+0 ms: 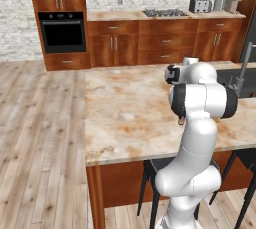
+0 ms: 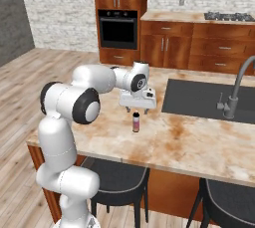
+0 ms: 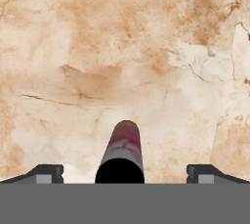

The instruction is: Place the large bottle from the dining counter next to the other large bottle outside the sink, and place the small bottle from the dining counter next to the other small bottle inside the sink.

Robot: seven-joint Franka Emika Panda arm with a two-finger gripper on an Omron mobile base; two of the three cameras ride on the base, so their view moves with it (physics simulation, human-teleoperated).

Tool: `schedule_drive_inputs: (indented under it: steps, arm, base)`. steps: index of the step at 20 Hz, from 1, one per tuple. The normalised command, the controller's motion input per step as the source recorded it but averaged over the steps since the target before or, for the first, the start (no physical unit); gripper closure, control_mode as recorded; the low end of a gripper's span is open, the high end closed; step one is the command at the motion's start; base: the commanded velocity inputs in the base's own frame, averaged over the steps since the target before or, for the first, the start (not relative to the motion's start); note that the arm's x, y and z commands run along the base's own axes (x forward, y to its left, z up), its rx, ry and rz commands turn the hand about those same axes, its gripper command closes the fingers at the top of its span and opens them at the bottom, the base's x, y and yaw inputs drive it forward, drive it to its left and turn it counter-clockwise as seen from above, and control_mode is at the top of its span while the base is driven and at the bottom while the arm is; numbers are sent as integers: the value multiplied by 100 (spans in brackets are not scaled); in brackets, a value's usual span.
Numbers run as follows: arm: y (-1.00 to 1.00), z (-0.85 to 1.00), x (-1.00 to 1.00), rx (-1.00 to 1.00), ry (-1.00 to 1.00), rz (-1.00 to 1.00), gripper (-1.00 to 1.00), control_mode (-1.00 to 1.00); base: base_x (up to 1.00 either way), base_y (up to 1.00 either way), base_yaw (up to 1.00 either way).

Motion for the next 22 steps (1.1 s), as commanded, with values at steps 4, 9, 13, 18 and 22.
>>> schedule_drive_inputs:
  steps: [4, 9, 13, 18, 22]
  arm:
    - [4, 0, -1, 0, 0, 0, -100, -100]
    - [6, 0, -2, 0, 0, 0, -100, -100]
    - [1, 0, -15, 0, 0, 0, -100, -100]
    - [0, 0, -11, 0, 0, 0, -100, -100]
    - [0, 0, -11, 0, 0, 0, -100, -100]
  base:
    - [0, 0, 0]
    - [0, 0, 0]
    - [0, 0, 0]
    - [0, 0, 0]
    - [0, 0, 0]
